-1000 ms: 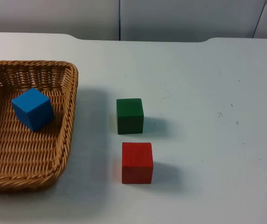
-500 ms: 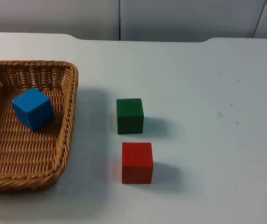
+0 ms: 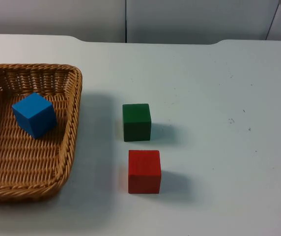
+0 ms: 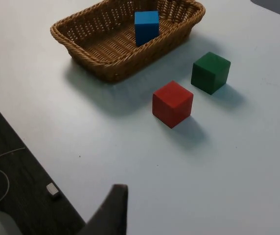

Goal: Pick up the basket with the left hand and place the blue cube into the basket with the right hand.

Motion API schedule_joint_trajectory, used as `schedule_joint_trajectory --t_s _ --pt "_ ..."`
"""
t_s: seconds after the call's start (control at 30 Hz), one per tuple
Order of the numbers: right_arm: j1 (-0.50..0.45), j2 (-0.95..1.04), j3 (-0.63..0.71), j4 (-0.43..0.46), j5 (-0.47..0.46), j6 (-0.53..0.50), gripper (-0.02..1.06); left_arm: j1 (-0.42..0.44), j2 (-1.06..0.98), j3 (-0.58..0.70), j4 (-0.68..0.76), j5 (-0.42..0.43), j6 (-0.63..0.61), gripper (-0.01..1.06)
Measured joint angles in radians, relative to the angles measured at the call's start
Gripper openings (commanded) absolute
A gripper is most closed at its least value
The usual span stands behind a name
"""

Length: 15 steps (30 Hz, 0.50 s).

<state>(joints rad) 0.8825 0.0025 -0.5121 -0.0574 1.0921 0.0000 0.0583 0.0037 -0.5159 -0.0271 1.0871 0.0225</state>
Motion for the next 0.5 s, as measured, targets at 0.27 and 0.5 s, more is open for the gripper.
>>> schedule_joint_trajectory --t_s 0.27,0.5 --pt "0.0 0.0 0.0 0.0 0.0 0.0 1.04 0.0 0.0 0.0 0.0 0.0 0.002 1.05" --pt "-0.193 0.0 0.0 0.002 -0.002 0.0 1.04 0.0 0.0 0.0 0.0 0.0 0.002 1.05"
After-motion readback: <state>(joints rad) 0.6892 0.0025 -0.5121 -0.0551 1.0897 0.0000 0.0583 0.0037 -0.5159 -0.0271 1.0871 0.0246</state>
